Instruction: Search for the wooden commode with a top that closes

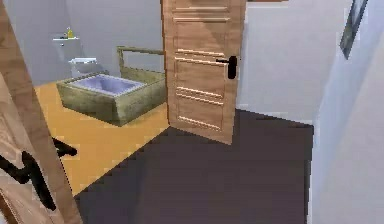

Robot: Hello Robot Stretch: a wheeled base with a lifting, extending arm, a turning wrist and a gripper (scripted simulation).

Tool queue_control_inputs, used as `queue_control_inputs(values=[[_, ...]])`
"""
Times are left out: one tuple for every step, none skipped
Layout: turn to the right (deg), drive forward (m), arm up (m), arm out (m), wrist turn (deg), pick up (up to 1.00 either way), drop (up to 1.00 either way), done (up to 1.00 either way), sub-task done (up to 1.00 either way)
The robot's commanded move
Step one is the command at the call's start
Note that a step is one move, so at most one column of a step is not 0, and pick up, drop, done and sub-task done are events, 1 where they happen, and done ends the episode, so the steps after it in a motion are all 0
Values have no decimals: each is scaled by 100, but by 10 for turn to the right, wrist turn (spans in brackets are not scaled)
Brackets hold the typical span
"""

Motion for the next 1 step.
queue_control_inputs(values=[[0, 25, 0, 0, 0, 0, 0, 0, 0]])
